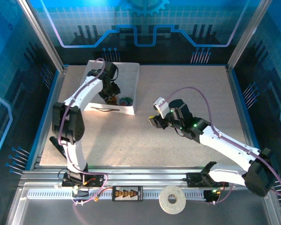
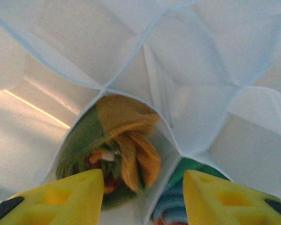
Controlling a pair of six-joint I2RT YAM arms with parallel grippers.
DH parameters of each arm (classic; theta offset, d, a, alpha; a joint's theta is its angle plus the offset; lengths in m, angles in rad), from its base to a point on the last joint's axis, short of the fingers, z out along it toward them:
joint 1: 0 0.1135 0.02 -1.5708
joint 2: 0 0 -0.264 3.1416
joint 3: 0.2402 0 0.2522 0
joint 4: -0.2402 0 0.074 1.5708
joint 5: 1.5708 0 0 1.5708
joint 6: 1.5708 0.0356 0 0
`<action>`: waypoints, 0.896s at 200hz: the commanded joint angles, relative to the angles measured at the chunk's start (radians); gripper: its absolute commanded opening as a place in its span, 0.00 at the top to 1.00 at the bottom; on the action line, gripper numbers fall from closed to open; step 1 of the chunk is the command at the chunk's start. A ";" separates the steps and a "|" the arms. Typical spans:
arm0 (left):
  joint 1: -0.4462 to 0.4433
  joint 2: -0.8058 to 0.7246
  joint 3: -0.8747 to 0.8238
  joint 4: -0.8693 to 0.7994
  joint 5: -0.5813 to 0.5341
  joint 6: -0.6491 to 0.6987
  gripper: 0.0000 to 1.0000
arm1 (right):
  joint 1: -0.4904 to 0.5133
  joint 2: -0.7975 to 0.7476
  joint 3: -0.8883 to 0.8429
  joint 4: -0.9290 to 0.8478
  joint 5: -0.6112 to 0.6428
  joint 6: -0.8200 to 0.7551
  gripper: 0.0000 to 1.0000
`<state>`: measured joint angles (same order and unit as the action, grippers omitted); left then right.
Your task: Roll the socks
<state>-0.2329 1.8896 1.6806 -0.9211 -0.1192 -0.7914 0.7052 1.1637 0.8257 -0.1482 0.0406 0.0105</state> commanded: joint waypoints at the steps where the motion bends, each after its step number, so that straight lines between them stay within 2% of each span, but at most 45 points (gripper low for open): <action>1: 0.016 -0.074 0.028 -0.057 0.046 -0.032 0.48 | -0.018 0.017 0.038 0.014 -0.024 -0.004 0.46; 27: 0.031 -0.126 0.033 -0.077 0.065 -0.031 0.38 | -0.035 0.028 0.048 0.003 -0.007 -0.008 0.46; 35: 0.036 -0.159 0.017 -0.079 0.063 -0.033 0.32 | -0.046 0.026 0.047 -0.003 0.010 -0.003 0.44; 42: 0.039 -0.200 -0.014 -0.067 0.058 -0.037 0.22 | -0.058 0.020 0.049 -0.009 0.026 0.004 0.41; 46: 0.042 -0.227 -0.036 -0.052 0.056 -0.040 0.15 | -0.067 0.016 0.049 -0.011 0.032 0.010 0.36; 49: 0.044 -0.251 -0.058 -0.039 0.057 -0.042 0.05 | -0.075 0.011 0.048 -0.012 0.029 0.014 0.23; 52: 0.045 -0.273 -0.079 -0.022 0.059 -0.042 0.01 | -0.086 0.007 0.048 -0.014 0.023 0.017 0.04; 56: 0.048 -0.306 -0.109 0.002 0.063 -0.042 0.01 | -0.099 0.000 0.048 -0.018 0.008 0.023 0.00; 75: 0.061 -0.462 -0.252 0.068 0.053 -0.059 0.01 | -0.167 -0.043 0.074 -0.031 -0.083 0.053 0.00; 96: 0.064 -0.630 -0.407 0.074 -0.017 -0.064 0.01 | -0.181 -0.144 0.059 -0.036 -0.026 0.070 0.00; 108: 0.064 -0.714 -0.482 0.030 -0.103 -0.085 0.01 | -0.182 -0.226 0.014 -0.041 0.084 0.092 0.00; 117: 0.061 -0.766 -0.532 -0.031 -0.220 -0.133 0.01 | -0.181 -0.282 -0.018 -0.048 0.192 0.101 0.00; 130: 0.062 -0.833 -0.628 -0.088 -0.379 -0.180 0.01 | -0.182 -0.325 -0.077 -0.068 0.494 0.171 0.00; 135: 0.062 -0.861 -0.680 -0.049 -0.405 -0.134 0.01 | -0.192 -0.330 -0.112 -0.063 0.582 0.151 0.00; 141: 0.063 -0.890 -0.741 0.033 -0.412 -0.041 0.01 | -0.215 -0.336 -0.159 -0.040 0.614 0.102 0.00; 152: 0.060 -0.938 -0.861 0.219 -0.388 0.152 0.01 | -0.273 -0.348 -0.233 0.017 0.573 0.024 0.00; 165: 0.058 -0.964 -0.969 0.372 -0.414 0.242 0.01 | -0.330 -0.348 -0.310 0.103 0.513 -0.015 0.00; 179: 0.060 -0.950 -1.048 0.530 -0.425 0.367 0.01 | -0.346 -0.306 -0.401 0.260 0.499 -0.075 0.00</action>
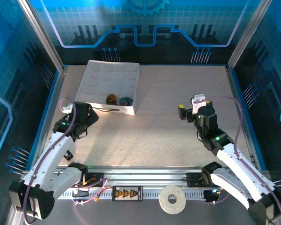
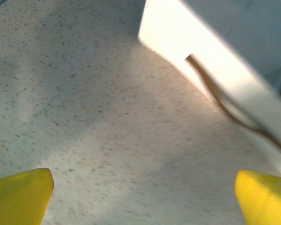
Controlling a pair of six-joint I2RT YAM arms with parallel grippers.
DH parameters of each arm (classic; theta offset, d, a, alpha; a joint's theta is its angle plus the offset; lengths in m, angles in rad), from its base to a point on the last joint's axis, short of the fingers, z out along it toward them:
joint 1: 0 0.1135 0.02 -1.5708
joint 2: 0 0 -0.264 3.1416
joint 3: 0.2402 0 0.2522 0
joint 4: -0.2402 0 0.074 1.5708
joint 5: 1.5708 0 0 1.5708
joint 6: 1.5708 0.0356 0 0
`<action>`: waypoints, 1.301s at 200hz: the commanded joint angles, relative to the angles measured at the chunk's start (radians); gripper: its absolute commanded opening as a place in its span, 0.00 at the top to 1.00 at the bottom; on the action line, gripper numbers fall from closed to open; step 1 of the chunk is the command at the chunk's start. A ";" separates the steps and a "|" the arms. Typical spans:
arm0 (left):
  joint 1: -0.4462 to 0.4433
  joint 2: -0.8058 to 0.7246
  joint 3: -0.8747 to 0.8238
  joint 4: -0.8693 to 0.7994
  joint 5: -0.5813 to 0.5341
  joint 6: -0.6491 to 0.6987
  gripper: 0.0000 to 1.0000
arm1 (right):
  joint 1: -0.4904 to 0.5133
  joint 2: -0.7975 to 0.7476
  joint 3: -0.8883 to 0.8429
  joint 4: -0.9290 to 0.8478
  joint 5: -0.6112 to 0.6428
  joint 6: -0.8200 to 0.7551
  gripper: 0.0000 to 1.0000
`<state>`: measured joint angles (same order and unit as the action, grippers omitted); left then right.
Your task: Roll the socks
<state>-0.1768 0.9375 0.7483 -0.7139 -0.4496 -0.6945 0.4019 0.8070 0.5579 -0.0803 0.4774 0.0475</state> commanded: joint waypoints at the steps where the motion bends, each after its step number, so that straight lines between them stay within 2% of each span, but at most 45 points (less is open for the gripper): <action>1: 0.003 0.004 -0.120 0.332 -0.096 0.278 0.01 | -0.043 0.056 -0.139 0.202 0.061 -0.115 0.00; 20: 0.026 0.059 -0.205 0.578 -0.095 0.376 0.01 | -0.058 0.173 -0.226 0.422 0.025 -0.143 0.00; 33: 0.081 0.115 -0.229 0.707 -0.032 0.409 0.01 | -0.081 0.292 -0.237 0.506 -0.029 -0.122 0.00; 57: 0.155 0.275 -0.250 0.983 0.096 0.477 0.01 | -0.120 0.491 -0.117 0.513 -0.186 -0.184 0.00; 79: 0.207 0.418 -0.270 1.211 0.158 0.501 0.01 | -0.175 0.621 -0.117 0.792 -0.348 -0.241 0.00; 84: 0.215 0.445 -0.281 1.266 0.162 0.513 0.01 | -0.184 0.651 -0.100 0.786 -0.326 -0.221 0.00; 91: 0.229 0.471 -0.284 1.313 0.166 0.523 0.01 | -0.215 0.666 -0.077 0.758 -0.337 -0.190 0.00; 98: 0.244 0.488 -0.292 1.356 0.176 0.520 0.01 | -0.261 0.666 -0.055 0.713 -0.407 -0.155 0.00; 113: 0.253 0.480 -0.325 1.401 0.213 0.522 0.01 | -0.334 0.679 -0.120 0.848 -0.480 -0.088 0.00; 122: 0.239 0.465 -0.422 1.579 0.212 0.540 0.01 | -0.363 0.718 -0.208 1.039 -0.503 -0.062 0.00; 129: 0.222 0.467 -0.495 1.707 0.165 0.540 0.01 | -0.368 0.750 -0.270 1.214 -0.488 -0.048 0.00; 139: 0.223 0.515 -0.576 1.923 0.162 0.542 0.00 | -0.364 0.718 -0.293 1.201 -0.479 -0.051 0.00; 146: 0.223 0.544 -0.602 2.000 0.198 0.558 0.01 | -0.359 0.723 -0.295 1.208 -0.489 -0.063 0.00; 155: 0.221 0.578 -0.588 1.991 0.284 0.591 0.01 | -0.336 0.737 -0.280 1.210 -0.479 -0.082 0.00; 166: 0.203 0.661 -0.524 2.014 0.321 0.642 0.01 | -0.304 0.725 -0.226 1.078 -0.436 -0.115 0.00; 170: 0.203 0.647 -0.501 1.952 0.330 0.642 0.01 | -0.300 0.731 -0.208 1.055 -0.421 -0.116 0.00; 177: 0.202 0.583 -0.435 1.711 0.306 0.621 0.01 | -0.306 0.739 -0.182 1.022 -0.395 -0.093 0.00; 182: 0.200 0.574 -0.398 1.619 0.296 0.617 0.01 | -0.315 0.732 -0.167 0.979 -0.379 -0.073 0.00; 193: 0.178 0.619 -0.392 1.699 0.282 0.658 0.01 | -0.334 0.738 -0.161 0.979 -0.389 -0.055 0.00; 203: 0.177 0.605 -0.388 1.659 0.282 0.646 0.01 | -0.331 0.734 -0.160 0.971 -0.388 -0.061 0.00; 260: 0.178 0.610 -0.389 1.674 0.279 0.649 0.01 | -0.300 0.735 -0.191 1.033 -0.381 -0.098 0.00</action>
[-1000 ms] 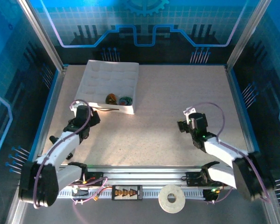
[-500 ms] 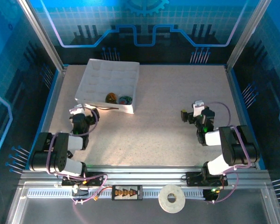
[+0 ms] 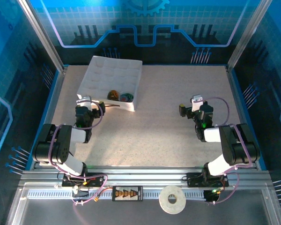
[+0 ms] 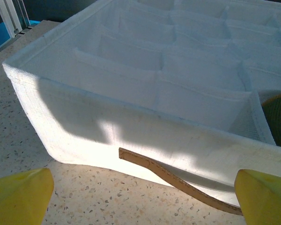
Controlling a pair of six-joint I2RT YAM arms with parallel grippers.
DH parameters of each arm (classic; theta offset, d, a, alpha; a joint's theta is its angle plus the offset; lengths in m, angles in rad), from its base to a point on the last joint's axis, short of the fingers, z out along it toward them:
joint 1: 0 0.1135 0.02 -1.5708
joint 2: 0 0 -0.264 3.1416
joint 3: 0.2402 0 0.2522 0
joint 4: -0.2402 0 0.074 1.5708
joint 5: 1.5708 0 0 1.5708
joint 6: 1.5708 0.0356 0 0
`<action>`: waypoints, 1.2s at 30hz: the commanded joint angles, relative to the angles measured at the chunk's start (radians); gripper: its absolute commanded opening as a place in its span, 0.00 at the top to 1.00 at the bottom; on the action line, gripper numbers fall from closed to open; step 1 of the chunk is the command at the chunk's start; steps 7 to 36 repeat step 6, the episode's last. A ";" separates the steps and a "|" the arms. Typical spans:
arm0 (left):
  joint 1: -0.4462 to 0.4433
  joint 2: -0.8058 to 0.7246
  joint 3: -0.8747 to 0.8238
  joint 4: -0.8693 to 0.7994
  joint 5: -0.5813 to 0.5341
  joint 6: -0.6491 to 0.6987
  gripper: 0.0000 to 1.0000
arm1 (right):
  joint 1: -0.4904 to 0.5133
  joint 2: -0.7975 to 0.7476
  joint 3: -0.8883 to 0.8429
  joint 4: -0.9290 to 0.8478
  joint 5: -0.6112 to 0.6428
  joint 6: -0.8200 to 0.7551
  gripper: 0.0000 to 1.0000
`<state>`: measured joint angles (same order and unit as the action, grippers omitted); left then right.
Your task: Roll the socks
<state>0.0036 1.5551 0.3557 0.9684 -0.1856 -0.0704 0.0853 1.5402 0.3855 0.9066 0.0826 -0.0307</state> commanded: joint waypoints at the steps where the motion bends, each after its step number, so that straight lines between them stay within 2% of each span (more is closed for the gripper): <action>1: -0.003 -0.007 0.004 -0.008 0.015 0.024 0.01 | 0.017 0.001 -0.016 0.043 0.007 -0.021 0.00; 3: -0.004 -0.006 0.006 -0.009 0.011 0.027 0.01 | -0.024 0.000 0.008 -0.008 -0.075 -0.001 0.00; 36: -0.005 -0.006 0.005 -0.008 0.010 0.027 0.01 | -0.021 0.000 -0.006 0.016 -0.075 -0.006 0.00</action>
